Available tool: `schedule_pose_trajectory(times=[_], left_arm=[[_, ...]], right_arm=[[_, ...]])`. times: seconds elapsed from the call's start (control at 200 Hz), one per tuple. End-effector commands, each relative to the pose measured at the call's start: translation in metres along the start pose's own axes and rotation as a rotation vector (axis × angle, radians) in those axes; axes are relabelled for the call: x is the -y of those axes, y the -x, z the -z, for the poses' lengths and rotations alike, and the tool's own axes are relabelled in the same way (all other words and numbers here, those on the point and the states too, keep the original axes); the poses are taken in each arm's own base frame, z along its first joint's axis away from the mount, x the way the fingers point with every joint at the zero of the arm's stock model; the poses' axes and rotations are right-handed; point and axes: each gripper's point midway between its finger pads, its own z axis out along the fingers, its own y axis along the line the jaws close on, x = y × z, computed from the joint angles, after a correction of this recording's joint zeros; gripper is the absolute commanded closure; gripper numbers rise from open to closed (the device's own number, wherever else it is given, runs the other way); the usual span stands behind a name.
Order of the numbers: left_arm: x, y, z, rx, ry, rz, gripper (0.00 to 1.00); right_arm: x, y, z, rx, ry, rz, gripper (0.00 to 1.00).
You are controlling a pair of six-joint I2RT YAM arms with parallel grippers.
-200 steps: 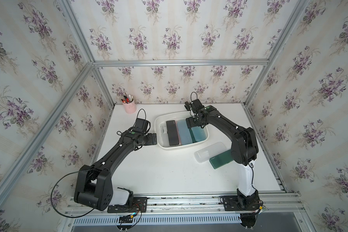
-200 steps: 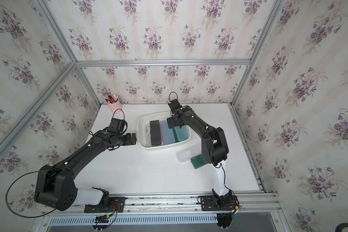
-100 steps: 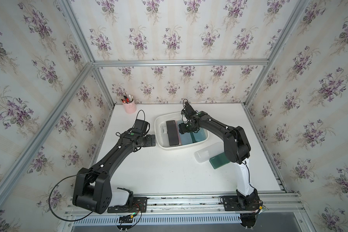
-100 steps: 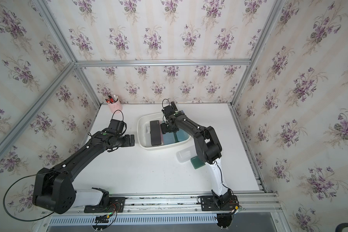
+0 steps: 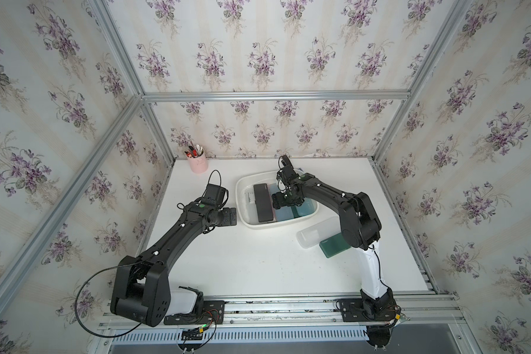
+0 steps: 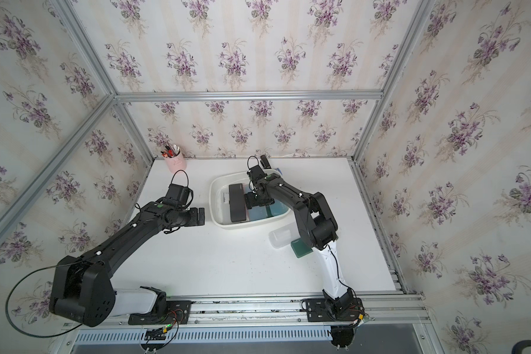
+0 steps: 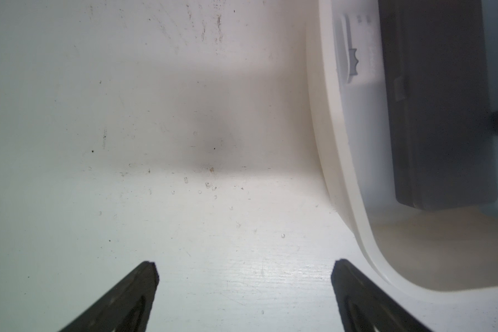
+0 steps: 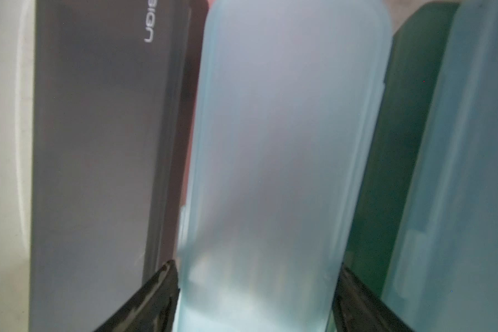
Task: Put the pencil case into the storage box
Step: Place the pencil case at the storage box.
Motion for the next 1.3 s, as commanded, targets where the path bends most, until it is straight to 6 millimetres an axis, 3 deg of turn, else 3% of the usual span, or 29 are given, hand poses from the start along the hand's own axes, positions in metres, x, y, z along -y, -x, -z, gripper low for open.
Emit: schedule_pose_trajectory(times=[0.0,0.185,0.36,0.704,0.809,1.034,1.139,1.294], left_arm=[[-0.002,0.000,0.001,0.007,0.007,-0.010,0.01],[-0.003,-0.001,0.001,0.007,0.009,-0.007,0.00],[-0.004,-0.003,0.002,0.005,0.008,-0.004,0.00],[-0.006,-0.004,0.007,0.012,0.007,-0.001,0.01],[-0.005,-0.003,0.009,0.018,0.004,0.001,0.01],[-0.005,-0.003,0.010,0.022,0.003,0.004,0.00],[-0.005,-0.004,0.011,0.025,0.000,0.005,0.01],[-0.004,-0.003,0.015,0.032,-0.013,-0.001,0.00]], right_arm=[[-0.021,0.007,0.003,0.033,0.104,0.003,0.17],[-0.044,0.017,0.010,0.066,0.187,0.015,0.18],[-0.057,0.016,0.003,0.053,0.207,0.030,0.18],[-0.069,0.014,0.001,0.049,0.212,0.042,0.18],[-0.061,0.019,0.014,0.074,0.154,0.047,0.16],[-0.018,0.021,0.058,0.137,-0.046,-0.012,0.01],[0.004,0.008,0.078,0.168,-0.101,-0.086,0.00],[0.060,-0.032,0.103,0.203,-0.244,-0.317,0.00]])
